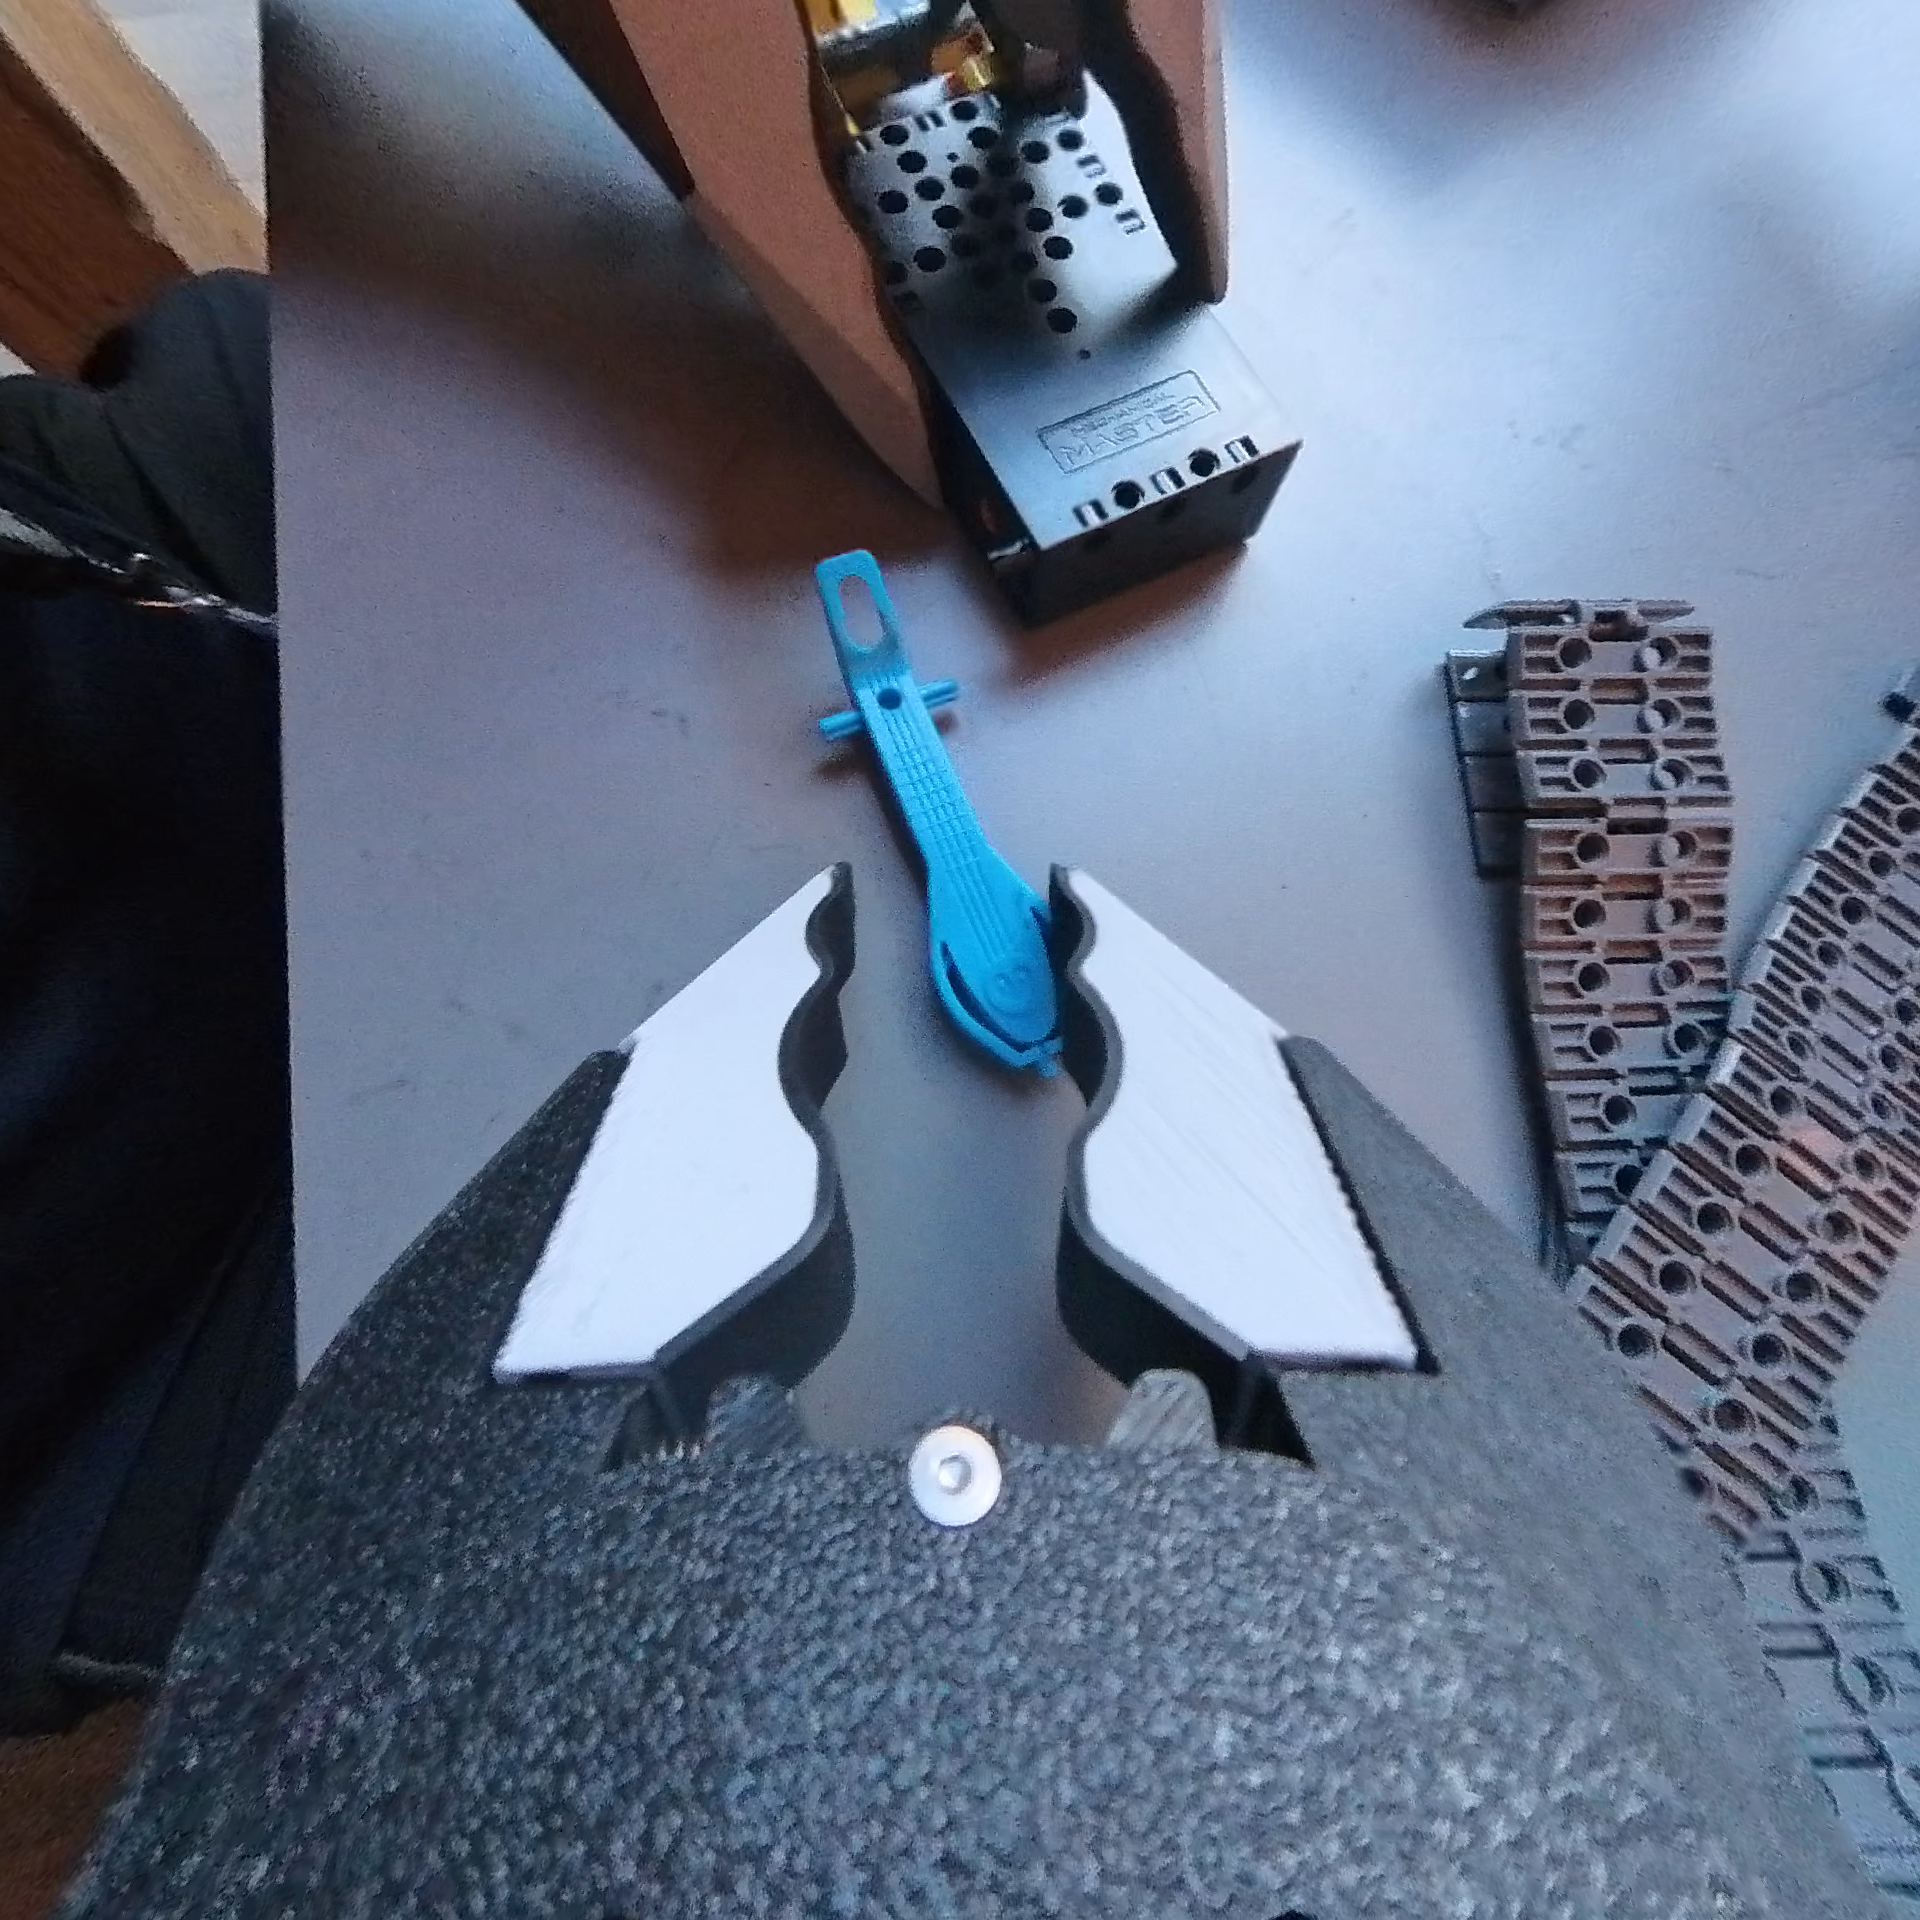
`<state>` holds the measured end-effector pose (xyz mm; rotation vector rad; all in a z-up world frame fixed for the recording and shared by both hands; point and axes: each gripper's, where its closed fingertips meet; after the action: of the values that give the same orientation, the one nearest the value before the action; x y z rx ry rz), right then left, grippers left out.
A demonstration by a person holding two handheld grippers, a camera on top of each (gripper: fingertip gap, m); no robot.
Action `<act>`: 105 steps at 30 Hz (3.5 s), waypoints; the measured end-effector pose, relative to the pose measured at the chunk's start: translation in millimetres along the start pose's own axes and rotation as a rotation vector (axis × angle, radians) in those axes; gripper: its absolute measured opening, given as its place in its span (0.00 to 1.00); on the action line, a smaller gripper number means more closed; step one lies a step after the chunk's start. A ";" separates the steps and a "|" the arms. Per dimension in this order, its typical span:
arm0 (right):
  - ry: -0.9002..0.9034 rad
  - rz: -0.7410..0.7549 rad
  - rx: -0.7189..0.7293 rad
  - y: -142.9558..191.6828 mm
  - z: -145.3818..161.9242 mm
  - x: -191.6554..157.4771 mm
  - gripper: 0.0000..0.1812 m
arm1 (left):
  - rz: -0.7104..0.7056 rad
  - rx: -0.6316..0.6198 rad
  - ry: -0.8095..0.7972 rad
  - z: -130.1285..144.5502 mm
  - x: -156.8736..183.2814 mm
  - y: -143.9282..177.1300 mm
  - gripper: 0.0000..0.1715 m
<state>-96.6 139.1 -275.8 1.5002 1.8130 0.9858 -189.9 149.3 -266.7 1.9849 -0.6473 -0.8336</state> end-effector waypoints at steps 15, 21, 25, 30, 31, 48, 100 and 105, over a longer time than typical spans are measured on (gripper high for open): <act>0.016 -0.079 0.038 3.3 -3.4 -6.0 0.17 | -0.349 0.168 -0.231 -19.5 4.6 8.0 0.35; 0.018 -0.044 0.134 12.4 -15.7 5.1 0.16 | -0.451 0.212 -0.311 -22.2 6.3 11.5 0.35; -0.028 -0.034 0.158 14.0 -20.3 15.5 0.17 | -0.499 0.226 -0.347 -26.4 5.6 13.0 0.34; -0.118 -0.100 0.211 16.3 -32.1 25.7 0.17 | -0.555 0.229 -0.400 -27.3 6.8 15.9 0.34; -0.137 -0.121 0.219 15.6 -35.3 27.0 0.17 | -0.573 0.230 -0.405 -26.6 5.7 18.0 0.34; -0.178 -0.353 0.220 2.5 -62.3 4.4 0.20 | -0.728 0.203 -0.466 -20.3 9.8 31.4 0.35; -0.213 -0.422 0.285 12.9 -64.5 4.4 0.12 | -0.702 0.135 -0.425 -25.9 -3.6 23.1 0.39; -0.243 -0.412 0.363 24.0 -67.7 11.6 0.13 | -0.692 0.115 -0.378 -31.7 -9.4 28.2 0.39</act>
<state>-140.7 140.9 -217.8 1.2941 2.0757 0.2752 -175.5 158.3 -226.7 2.1996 -0.1947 -1.6440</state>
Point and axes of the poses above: each gripper's, where its closed fingertips meet, y back along the fingers, z out of its underside, x = y × z across the jaws, and after that the axes turned 13 degrees about -x, right-handed
